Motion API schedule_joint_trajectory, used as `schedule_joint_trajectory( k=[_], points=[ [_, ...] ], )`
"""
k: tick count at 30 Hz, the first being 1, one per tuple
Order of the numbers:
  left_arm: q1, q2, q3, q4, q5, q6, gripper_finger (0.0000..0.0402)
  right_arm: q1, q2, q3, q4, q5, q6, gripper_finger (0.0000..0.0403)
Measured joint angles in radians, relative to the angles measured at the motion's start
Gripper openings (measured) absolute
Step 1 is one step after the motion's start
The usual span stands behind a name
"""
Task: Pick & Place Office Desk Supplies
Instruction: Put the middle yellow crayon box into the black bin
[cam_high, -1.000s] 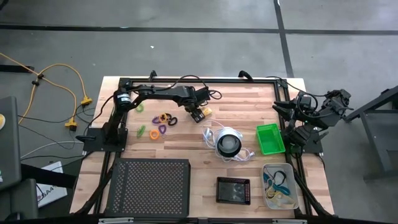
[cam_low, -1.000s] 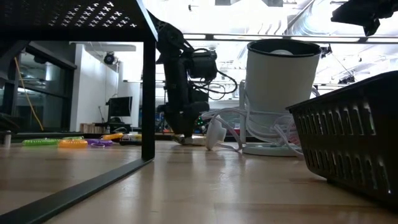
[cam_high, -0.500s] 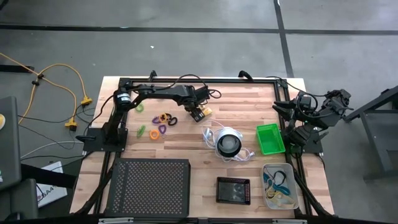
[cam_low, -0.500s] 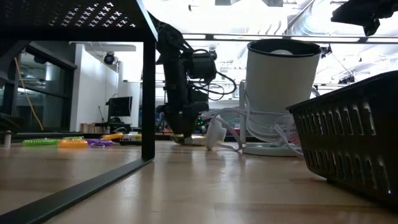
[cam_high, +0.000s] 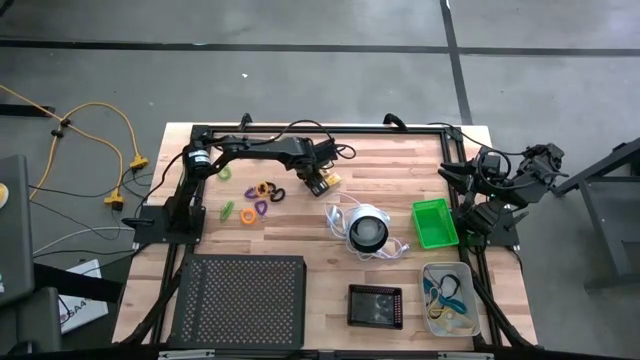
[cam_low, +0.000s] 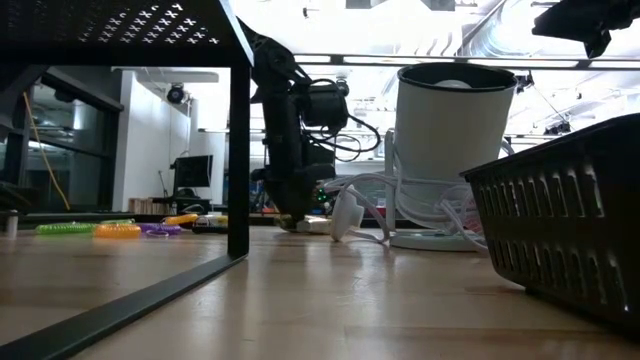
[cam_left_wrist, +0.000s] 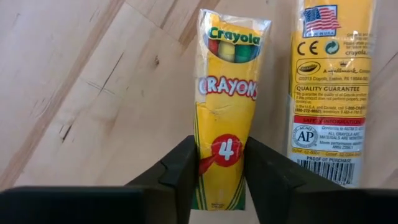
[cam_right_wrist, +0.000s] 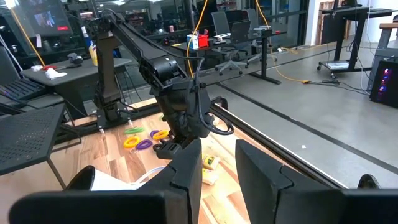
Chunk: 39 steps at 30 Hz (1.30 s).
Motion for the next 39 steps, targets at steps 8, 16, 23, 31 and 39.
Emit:
schedule_joint_trajectory(
  k=[8,16,23,31,39],
  points=[
    [0.000,0.000,0.000,0.000,-0.001,0.000,0.0089,0.000,0.000,0.000,0.000,0.000,0.000,0.0085],
    [0.004,-0.021,0.003,0.007,-0.001,0.000,0.0088,0.000,0.000,0.000,0.000,0.000,0.000,0.0085],
    [0.014,-0.110,0.006,0.026,-0.009,0.007,0.0088,0.000,0.000,0.000,0.000,0.000,0.000,0.0085],
    [0.005,-0.226,0.006,0.050,-0.034,0.032,0.0088,0.000,0.000,0.000,0.000,-0.008,0.000,0.0085],
    [-0.029,-0.288,0.006,0.061,-0.034,0.088,0.0088,0.000,0.000,0.000,0.000,-0.104,0.000,0.0085]
  ],
)
